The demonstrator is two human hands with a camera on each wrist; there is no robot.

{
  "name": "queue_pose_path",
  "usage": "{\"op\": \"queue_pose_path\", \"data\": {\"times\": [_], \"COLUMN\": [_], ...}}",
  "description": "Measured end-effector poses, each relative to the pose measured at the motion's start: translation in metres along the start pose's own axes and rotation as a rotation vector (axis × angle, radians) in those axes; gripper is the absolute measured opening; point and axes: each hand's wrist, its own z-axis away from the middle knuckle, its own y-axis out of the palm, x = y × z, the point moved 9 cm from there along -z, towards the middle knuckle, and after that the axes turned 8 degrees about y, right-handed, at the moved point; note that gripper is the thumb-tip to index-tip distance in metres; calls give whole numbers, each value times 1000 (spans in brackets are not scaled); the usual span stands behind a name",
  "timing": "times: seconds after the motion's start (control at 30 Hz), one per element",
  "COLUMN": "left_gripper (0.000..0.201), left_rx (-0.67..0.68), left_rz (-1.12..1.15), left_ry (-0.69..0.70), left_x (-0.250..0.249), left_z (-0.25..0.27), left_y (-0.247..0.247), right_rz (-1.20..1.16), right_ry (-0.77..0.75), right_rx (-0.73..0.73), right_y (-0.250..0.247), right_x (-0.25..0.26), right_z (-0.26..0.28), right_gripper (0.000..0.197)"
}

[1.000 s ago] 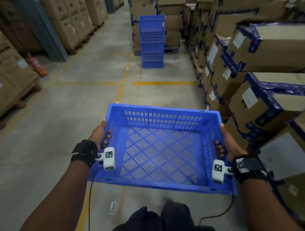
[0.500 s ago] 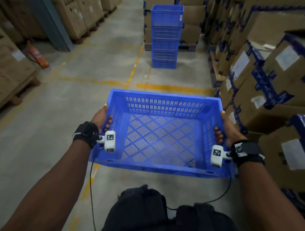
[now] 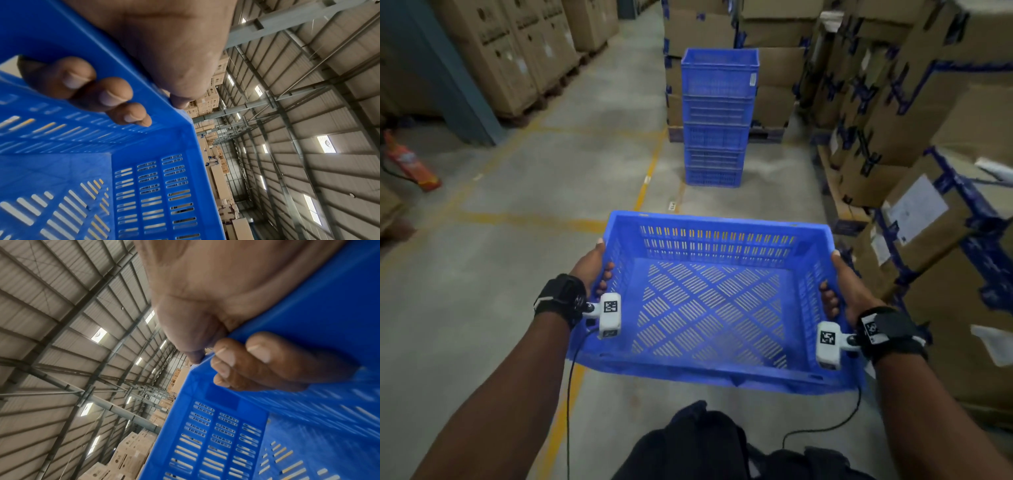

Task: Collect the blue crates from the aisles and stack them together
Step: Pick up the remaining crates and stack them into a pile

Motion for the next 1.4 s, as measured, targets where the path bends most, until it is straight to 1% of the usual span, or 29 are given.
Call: {"op": "queue_pose_path", "data": {"times": [0.07, 0.17, 0.23, 0.33, 0.4, 0.5, 0.63, 0.7, 0.83, 0.9, 1.0, 1.1, 1.2, 1.27, 1.33, 1.4], "left_gripper": [61, 57, 58, 61, 60, 60, 60, 59, 60, 61, 62, 60, 56, 53, 53, 52], "left_rx": [15, 65, 65, 102, 108, 112, 70, 90, 88, 82, 105, 122, 123, 157, 190, 220], "left_rz": [-25, 0, -22, -31, -54, -34, -24, 11, 18, 19, 13, 8, -9, -25, -33, -40], "left_ry": [11, 31, 20, 8, 6, 27, 44, 63, 74, 102, 148, 188, 243, 263, 269, 264], "left_x": [-41, -101, -128, -179, -213, -274, -348, -383, -449, -483, -546, -606, -672, -717, -755, -782], "left_z": [-44, -138, -175, -270, -317, -398, -477, -524, -630, -683, -777, -853, -916, -954, -996, -1030], "left_y": [19, 57, 74, 114, 133, 159, 170, 174, 181, 184, 190, 197, 208, 221, 232, 243], "right_rz": [-13, -65, -53, -64, -57, -46, 12, 17, 40, 31, -9, -43, -68, -86, -100, -85], "right_ry": [13, 0, 28, 14, 11, -17, -35, -57, -34, -44, -54, -42, -46, -38, -43, -39], "right_rx": [-29, -34, -44, -17, -26, 13, 6, 44, 104, 103, 125, 127, 111, 114, 138, 133], "right_y": [1, -1, 3, 11, 16, 26, 45, 59, 96, 115, 148, 172, 188, 194, 199, 201], "right_x": [41, 119, 156, 242, 296, 393, 514, 577, 689, 736, 813, 877, 943, 988, 1038, 1079], "right_z": [-20, -80, -105, -186, -224, -285, -337, -370, -440, -471, -523, -560, -587, -601, -620, -636], "right_gripper": [75, 76, 75, 74, 74, 74, 74, 74, 74, 74, 73, 74, 75, 74, 73, 73]}}
